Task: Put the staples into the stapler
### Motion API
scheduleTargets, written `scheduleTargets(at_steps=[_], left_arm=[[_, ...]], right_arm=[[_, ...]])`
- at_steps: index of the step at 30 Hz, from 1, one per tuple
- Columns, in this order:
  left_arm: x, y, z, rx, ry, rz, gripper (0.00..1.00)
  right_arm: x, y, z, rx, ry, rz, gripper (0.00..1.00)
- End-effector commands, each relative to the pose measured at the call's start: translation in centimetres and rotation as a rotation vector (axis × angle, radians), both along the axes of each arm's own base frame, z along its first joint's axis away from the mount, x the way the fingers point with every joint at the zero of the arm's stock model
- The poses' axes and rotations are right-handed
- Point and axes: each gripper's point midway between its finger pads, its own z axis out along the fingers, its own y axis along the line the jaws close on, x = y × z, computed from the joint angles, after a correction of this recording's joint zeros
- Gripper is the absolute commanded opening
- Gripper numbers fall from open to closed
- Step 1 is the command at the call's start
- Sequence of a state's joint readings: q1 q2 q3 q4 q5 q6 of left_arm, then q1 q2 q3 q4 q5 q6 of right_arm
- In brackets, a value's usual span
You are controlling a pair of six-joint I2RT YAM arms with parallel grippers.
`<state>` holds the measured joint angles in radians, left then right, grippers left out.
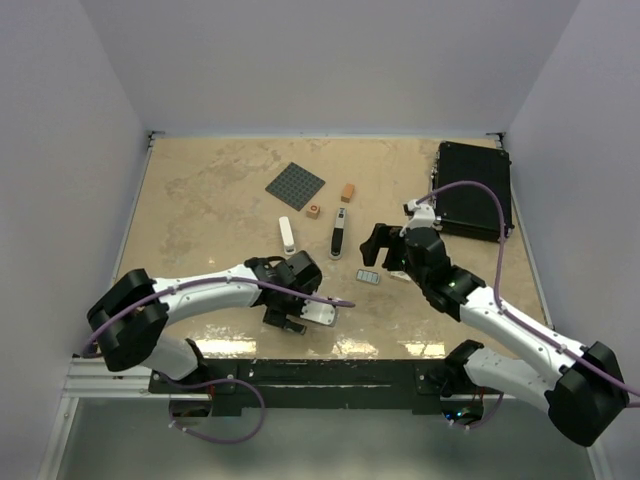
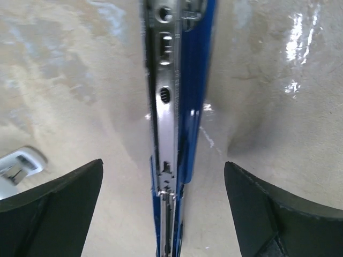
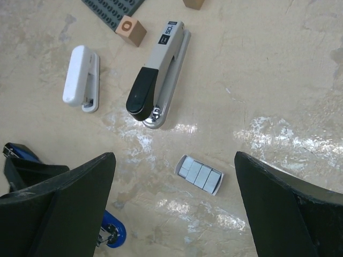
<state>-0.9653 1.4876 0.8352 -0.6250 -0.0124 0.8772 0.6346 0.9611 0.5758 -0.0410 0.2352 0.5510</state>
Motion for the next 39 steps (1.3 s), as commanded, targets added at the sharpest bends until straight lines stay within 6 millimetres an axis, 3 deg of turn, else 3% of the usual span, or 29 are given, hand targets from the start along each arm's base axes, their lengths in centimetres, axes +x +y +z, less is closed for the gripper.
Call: scheduleTargets(at_steps=[1,3,4,5,6,9,13,15,16,17,19,20,22,27,32,39], left_arm=[[1.8,-1.4,4.3,-0.148,-0.141,0.054,1.0],[2.8,-2.3,6.2,-0.25,-0.215,0.105,1.0],[3.7,-2.2,8.3,-0.334,-0.267,0.186,1.0],[4.1,-2.3,9.1,-0.389,-0.291,0.225,1.0],[5.1,-2.9,10.9,-0.484,-0.334,0.272,1.0],[7.5,-2.0,15.6,-0.732,-0.402,0.505,1.0],[9.8,2.1,20.6,-1.019,-0.475,0.855,1.0],[10.0,3.5,21.1,-1.079,-0.513,0.915,1.0],[10.2,4.7,22.7,-1.153,-0.564,0.976,1.0],[10.2,5.5,22.0,-1.156,-0.584,1.012,1.0],[10.3,7.5,23.1,-1.215,-0.674,1.087,1.0],[10.4,8.2,22.2,-1.203,-0.696,1.113,1.0],[10.5,9.7,22.5,-1.222,-0.767,1.177,1.0],[10.4,11.4,22.2,-1.211,-0.837,1.242,1.0],[10.0,12.0,22.6,-1.234,-0.864,1.232,1.0],[9.7,12.2,23.1,-1.257,-0.874,1.219,1.0]], right_arm=[[0.4,0.6,1.4,-0.017,0.041,0.011,0.98],[0.9,0.7,1.3,-0.04,0.067,-0.006,0.98],[0.6,0.6,0.7,-0.061,0.106,-0.007,0.98],[0.6,0.6,-0.6,-0.088,0.155,-0.015,0.98],[0.9,0.9,-0.2,-0.082,0.176,-0.024,0.98],[0.5,0.8,-2.7,-0.156,0.317,-0.053,0.96],[-0.3,0.4,-5.1,-0.232,0.423,-0.119,0.92],[-0.4,0.4,-5.6,-0.219,0.447,-0.15,0.83],[-0.4,0.4,-6.1,-0.224,0.461,-0.156,0.79],[-0.5,0.5,-6.3,-0.222,0.468,-0.163,0.75],[-0.4,0.7,-6.9,-0.221,0.485,-0.176,0.66],[-0.4,0.7,-7.0,-0.222,0.49,-0.183,0.65],[-0.3,1.2,-7.1,-0.217,0.492,-0.187,0.53],[0.1,2.2,-8.1,-0.227,0.509,-0.203,0.35],[0.7,3.3,-8.6,-0.244,0.509,-0.218,0.26],[0.8,2.5,-10.0,-0.317,0.539,-0.273,0.23]])
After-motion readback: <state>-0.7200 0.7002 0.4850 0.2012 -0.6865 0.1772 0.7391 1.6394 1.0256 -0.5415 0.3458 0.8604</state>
